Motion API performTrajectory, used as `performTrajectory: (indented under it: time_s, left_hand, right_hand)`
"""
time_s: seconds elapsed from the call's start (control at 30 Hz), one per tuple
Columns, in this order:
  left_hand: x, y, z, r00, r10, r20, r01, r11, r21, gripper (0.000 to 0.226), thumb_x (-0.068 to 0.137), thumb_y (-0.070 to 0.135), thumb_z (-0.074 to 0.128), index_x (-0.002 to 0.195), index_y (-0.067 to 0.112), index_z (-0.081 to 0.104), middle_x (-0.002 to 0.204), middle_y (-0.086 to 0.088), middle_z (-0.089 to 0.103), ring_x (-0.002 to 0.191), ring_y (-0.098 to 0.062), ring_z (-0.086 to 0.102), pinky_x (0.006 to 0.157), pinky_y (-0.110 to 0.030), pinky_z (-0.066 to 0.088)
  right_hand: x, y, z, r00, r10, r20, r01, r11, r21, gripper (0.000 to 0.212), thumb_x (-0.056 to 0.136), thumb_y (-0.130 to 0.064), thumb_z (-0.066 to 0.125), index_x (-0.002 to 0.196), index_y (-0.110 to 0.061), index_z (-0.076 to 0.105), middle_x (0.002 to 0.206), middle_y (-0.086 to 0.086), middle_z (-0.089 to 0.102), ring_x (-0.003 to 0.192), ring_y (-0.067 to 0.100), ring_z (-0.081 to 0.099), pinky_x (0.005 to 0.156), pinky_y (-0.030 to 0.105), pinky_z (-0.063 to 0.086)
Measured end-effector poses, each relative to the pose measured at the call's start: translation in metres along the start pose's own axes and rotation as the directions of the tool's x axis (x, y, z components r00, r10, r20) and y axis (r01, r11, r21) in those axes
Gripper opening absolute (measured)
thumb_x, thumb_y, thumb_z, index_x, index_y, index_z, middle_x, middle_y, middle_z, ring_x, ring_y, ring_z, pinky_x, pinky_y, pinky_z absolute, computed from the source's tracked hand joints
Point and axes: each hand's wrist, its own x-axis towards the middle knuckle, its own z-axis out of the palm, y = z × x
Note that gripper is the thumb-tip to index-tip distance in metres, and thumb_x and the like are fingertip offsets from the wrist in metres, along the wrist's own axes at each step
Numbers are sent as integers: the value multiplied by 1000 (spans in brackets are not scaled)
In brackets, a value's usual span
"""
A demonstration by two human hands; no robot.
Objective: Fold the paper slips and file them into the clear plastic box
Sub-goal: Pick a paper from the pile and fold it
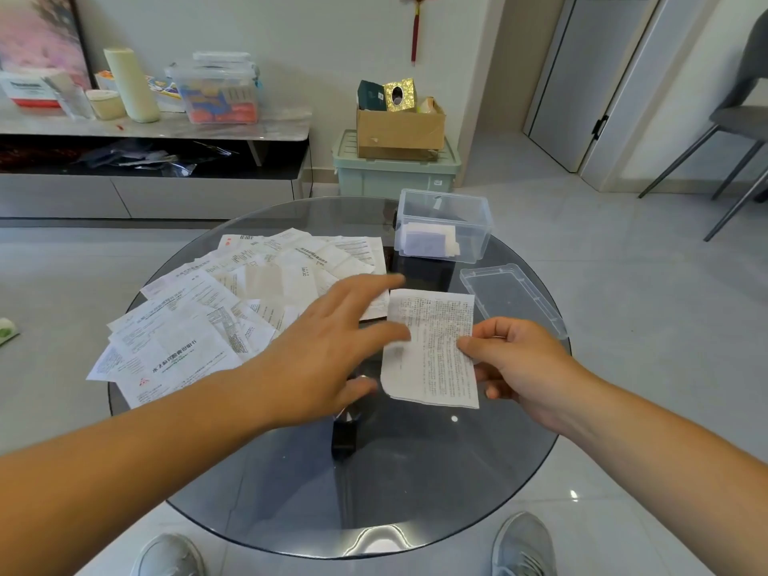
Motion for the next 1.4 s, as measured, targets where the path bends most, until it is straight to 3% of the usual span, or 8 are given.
performTrajectory:
  time_s: [0.1, 0.23, 0.4, 0.7, 0.9, 1.03, 1.3, 1.4]
  left_hand:
    - [1, -6, 7, 988, 148, 35, -147, 988, -36, 34, 84, 36, 77, 112, 24, 65, 134, -3, 59, 124, -22, 55, 96, -38, 53]
    - [-3, -1, 8, 993, 54, 108, -33, 981, -190, 22, 92, 44, 52, 99, 31, 69, 97, 14, 68, 88, -4, 62, 72, -30, 57]
    - [-7, -3, 12, 974, -80, 211, 122, 973, -197, 43, 89, 59, 36, 105, 36, 68, 97, 13, 69, 87, -5, 62, 74, -32, 56]
    - [-16, 4, 17, 982, -120, 144, 142, 979, -147, 46, 92, 60, 32, 101, 31, 67, 86, 12, 67, 73, -6, 60, 62, -32, 55]
    - [-4, 9, 24, 928, -363, 86, 373, 904, -210, 29, 99, 54, 44, 85, 30, 52, 75, 13, 62, 66, -7, 58, 62, -35, 54]
    - [14, 11, 30, 863, -494, 109, 506, 844, -180, 26, 94, 52, 58, 86, 31, 45, 77, 15, 59, 70, -4, 58, 67, -32, 56]
    - [21, 19, 44, 837, -528, 143, 545, 827, -137, 63, 84, 64, 64, 122, 31, 26, 104, 8, 64, 73, -10, 60, 61, -28, 57]
    - [16, 21, 45, 879, -461, 120, 476, 864, -167, 60, 90, 58, 61, 132, 34, 26, 116, 6, 63, 87, -11, 55, 67, -23, 49]
  right_hand:
    - [1, 1, 1, 998, 57, 37, -55, 998, -42, 5, 94, -12, 68, 90, -8, 66, 82, 8, 77, 61, 17, 64, 43, 23, 44]
    - [-3, 1, 2, 996, 12, 91, 4, 984, -176, 8, 95, -14, 66, 99, -7, 64, 76, 7, 74, 57, 21, 68, 44, 28, 48]
    - [-10, 6, -6, 922, -361, 140, 382, 788, -482, 17, 100, -42, 52, 96, -31, 64, 93, -14, 65, 83, 4, 61, 65, 23, 48]
    - [-15, 25, -24, 811, -299, 502, 582, 502, -640, 65, 71, -84, 49, 123, -45, 53, 122, -27, 49, 117, -4, 46, 91, 15, 46]
    - [-3, 26, -4, 836, -476, 275, 530, 568, -629, 10, 91, -43, 67, 92, -35, 60, 83, -22, 59, 80, -9, 53, 61, 11, 40]
    - [13, 19, 7, 911, -396, 113, 384, 719, -580, 20, 88, -35, 75, 93, -31, 56, 70, -12, 63, 63, -2, 59, 57, 14, 42]
    - [20, 23, 20, 918, -372, 140, 341, 555, -759, 61, 82, -61, 70, 126, -34, 38, 95, -14, 57, 90, 11, 57, 63, 27, 49]
    - [19, 27, 19, 909, -380, 173, 367, 531, -764, 71, 81, -64, 68, 137, -38, 32, 112, -14, 57, 105, 13, 51, 85, 36, 53]
